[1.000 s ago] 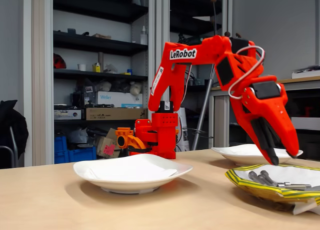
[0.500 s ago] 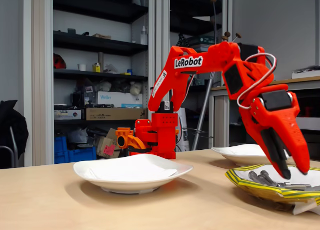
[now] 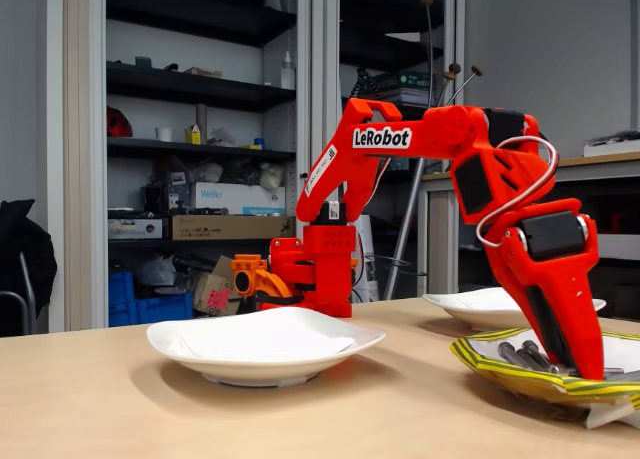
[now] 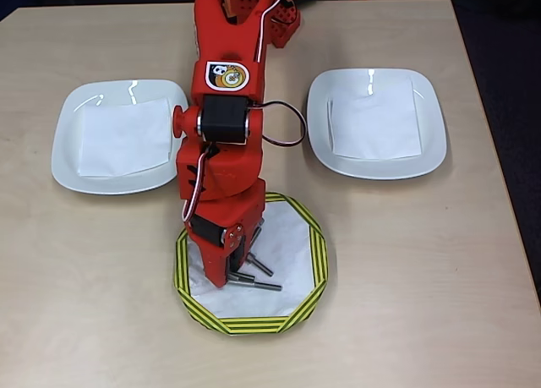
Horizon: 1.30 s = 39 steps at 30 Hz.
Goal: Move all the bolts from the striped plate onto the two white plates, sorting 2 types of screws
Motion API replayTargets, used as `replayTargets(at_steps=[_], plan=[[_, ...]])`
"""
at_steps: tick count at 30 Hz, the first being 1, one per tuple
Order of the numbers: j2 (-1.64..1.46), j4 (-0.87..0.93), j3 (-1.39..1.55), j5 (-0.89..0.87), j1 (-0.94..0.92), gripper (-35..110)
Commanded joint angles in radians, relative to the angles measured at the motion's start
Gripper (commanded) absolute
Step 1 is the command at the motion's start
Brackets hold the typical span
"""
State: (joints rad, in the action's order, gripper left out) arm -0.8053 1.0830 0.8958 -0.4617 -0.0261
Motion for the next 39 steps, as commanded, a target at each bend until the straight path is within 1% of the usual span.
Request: replayTargets(at_steps=[1,10,23,29,32,39], plan=[[-0.009,0.014,-0.011,-0.046,-0.028,0],[0.000,0.112,-0.115,-0.017,-0.028,0],[-0.072,0.253,-0.239,0.021,-0.037,0],[-0.244,0.259,-0.046,-0.058,-0.064,0],[-0.284,0.264,-0.008,-0.061,-0.075,0],[-0.407,0.262,0.187,-0.124,-0.051,0]])
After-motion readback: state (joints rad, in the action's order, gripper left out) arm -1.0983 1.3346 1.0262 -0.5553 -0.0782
